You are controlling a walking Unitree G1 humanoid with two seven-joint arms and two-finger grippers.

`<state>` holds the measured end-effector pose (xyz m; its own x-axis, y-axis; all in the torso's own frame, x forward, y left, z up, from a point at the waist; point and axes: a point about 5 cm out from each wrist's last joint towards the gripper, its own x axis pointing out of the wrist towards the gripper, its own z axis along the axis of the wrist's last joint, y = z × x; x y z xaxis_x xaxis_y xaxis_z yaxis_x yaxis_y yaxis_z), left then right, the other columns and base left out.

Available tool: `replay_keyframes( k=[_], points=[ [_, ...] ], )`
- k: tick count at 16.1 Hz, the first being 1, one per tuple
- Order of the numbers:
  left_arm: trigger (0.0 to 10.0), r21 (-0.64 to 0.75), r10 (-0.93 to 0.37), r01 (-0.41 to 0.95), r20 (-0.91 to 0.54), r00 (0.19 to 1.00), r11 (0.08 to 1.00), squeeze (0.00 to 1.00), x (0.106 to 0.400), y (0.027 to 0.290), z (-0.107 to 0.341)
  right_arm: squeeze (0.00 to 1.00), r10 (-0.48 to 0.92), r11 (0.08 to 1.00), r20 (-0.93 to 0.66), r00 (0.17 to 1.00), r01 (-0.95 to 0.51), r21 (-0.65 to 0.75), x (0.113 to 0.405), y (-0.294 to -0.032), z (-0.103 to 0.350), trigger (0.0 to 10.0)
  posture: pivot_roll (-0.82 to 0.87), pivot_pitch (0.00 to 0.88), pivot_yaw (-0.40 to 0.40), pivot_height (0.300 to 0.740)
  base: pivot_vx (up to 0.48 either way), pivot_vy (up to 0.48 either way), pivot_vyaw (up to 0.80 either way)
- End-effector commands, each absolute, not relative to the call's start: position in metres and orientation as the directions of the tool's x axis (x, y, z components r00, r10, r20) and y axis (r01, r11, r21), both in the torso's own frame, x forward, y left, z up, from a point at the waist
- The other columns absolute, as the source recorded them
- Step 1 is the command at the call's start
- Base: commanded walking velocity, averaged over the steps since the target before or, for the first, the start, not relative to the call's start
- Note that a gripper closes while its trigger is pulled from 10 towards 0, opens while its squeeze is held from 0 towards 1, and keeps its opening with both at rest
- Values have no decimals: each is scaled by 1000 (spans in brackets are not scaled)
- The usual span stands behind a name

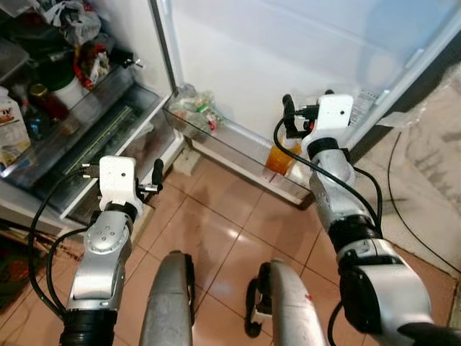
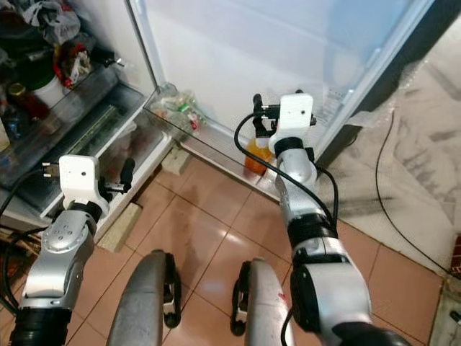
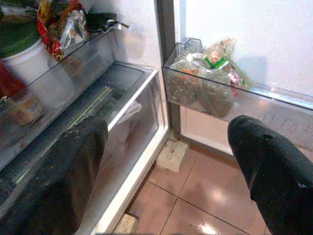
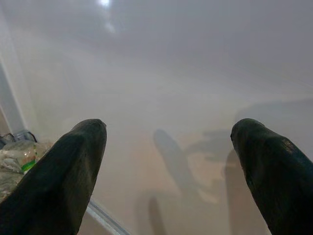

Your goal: Restocking fridge

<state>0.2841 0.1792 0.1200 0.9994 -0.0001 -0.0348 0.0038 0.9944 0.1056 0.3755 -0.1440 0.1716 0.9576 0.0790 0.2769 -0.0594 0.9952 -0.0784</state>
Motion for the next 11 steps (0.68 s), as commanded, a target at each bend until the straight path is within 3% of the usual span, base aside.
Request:
replay_keyframes(
  k=[1,7,8,11],
  points=[
    [10000,103,14,-10,-38,999,995,0,283,180,117,1000,117,990,292,949,-88,-110,370,-142,171,10000,135,167,-42,666,0,0,0],
    [10000,128,7,2,-69,998,992,0,282,180,111,1000,274,961,238,932,-274,-35,319,-126,151,10000,103,153,-27,666,0,0,0],
    [10000,121,-1,10,-69,998,993,0,282,179,110,0,316,947,250,915,-318,-32,309,-117,151,10000,91,151,-16,666,0,0,-444],
    [10000,116,-12,19,-68,998,993,0,282,175,110,0,325,945,250,912,-326,-36,306,-115,160,10000,77,151,-14,693,0,0,-154]
  ],
)
